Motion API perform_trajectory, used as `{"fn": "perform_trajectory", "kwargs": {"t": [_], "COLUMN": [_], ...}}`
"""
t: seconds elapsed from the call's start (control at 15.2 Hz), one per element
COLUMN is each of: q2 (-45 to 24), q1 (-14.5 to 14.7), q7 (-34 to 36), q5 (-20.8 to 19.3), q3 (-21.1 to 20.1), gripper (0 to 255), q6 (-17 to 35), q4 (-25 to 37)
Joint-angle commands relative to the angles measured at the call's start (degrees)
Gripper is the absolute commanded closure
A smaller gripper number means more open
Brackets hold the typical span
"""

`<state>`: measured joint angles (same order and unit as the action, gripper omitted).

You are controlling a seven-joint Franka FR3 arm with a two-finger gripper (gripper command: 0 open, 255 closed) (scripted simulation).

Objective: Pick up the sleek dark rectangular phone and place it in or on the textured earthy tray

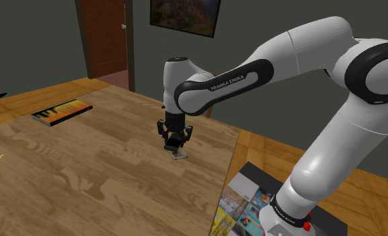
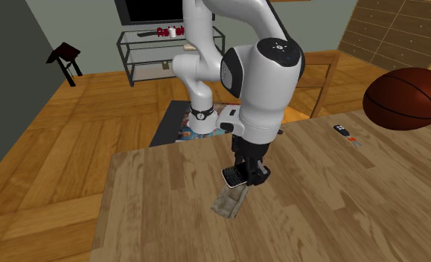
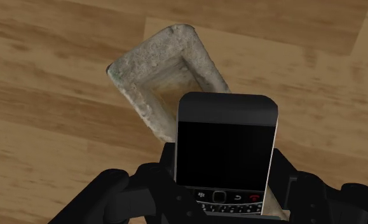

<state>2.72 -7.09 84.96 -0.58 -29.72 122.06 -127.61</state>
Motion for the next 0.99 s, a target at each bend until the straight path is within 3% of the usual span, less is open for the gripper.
{"fn": "perform_trajectory", "kwargs": {"t": [0.0,0.33,0.4,0.73,0.92], "q2": [-0.2,-0.2,-0.2,-0.2,2.3], "q1": [0.0,0.0,0.0,0.0,0.0], "q7": [0.0,0.0,0.0,0.0,-1.0], "q5": [-0.1,-0.1,-0.1,-0.1,1.2], "q3": [0.0,0.0,0.0,0.0,0.2], "gripper": [255,255,0,0,0], "q6": [0.4,0.4,0.4,0.4,-5.4], "q4": [-0.3,-0.2,-0.2,-0.3,3.4]}}
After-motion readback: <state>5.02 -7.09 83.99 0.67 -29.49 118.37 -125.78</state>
